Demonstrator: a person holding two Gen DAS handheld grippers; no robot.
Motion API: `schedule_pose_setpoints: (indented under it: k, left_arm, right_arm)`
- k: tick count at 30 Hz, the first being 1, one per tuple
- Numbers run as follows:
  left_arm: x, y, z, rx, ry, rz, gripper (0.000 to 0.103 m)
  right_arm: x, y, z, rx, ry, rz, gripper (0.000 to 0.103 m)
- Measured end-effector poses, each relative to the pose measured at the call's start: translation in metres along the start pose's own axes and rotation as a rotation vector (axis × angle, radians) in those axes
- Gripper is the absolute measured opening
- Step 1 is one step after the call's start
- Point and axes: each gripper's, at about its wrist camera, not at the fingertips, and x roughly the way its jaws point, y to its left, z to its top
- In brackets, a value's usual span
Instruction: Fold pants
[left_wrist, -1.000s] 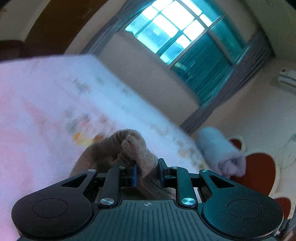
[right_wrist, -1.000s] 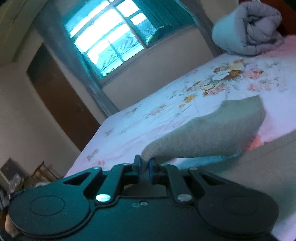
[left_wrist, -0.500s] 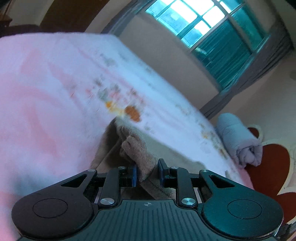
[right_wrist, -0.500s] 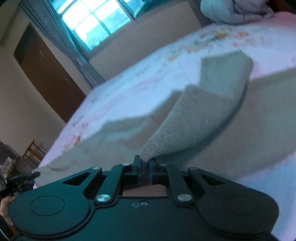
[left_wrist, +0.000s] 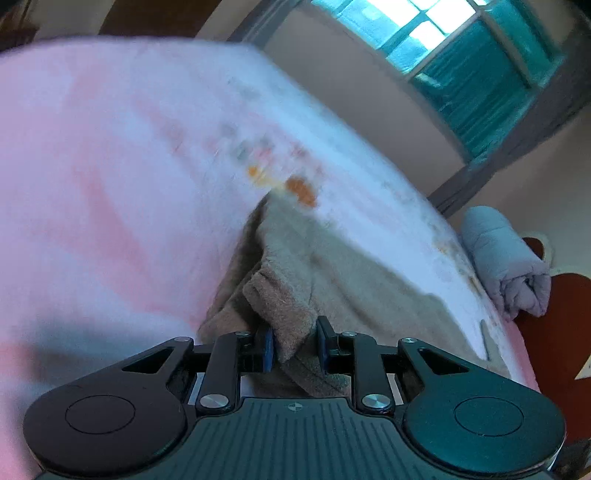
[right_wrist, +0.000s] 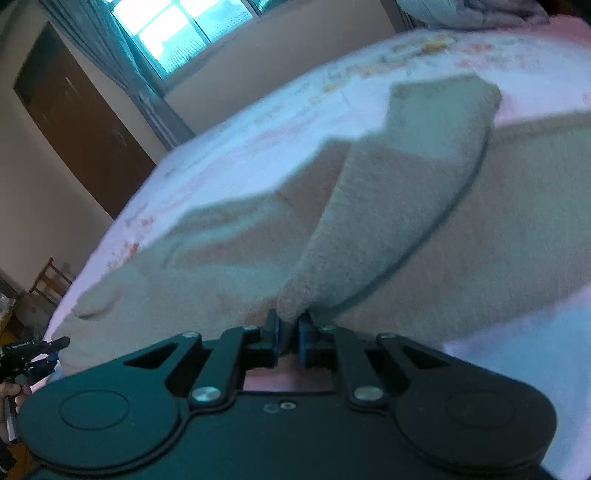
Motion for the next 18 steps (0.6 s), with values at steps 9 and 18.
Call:
schedule_pose_setpoints:
  k: [9,18]
  left_arm:
    - [0.007,0.004,-0.005,-0.011,0.039,0.035,0.030]
    - [-0.029,-0.082,-0.012,0.284,-0.079,0.292,0.103]
  right_arm:
    - [0.018,-0.018,-0.011,0.057,0.049,0.000,0.002]
    - [-0.058,-0.040,0.012,0.094,-0.139,-0.019,0.028]
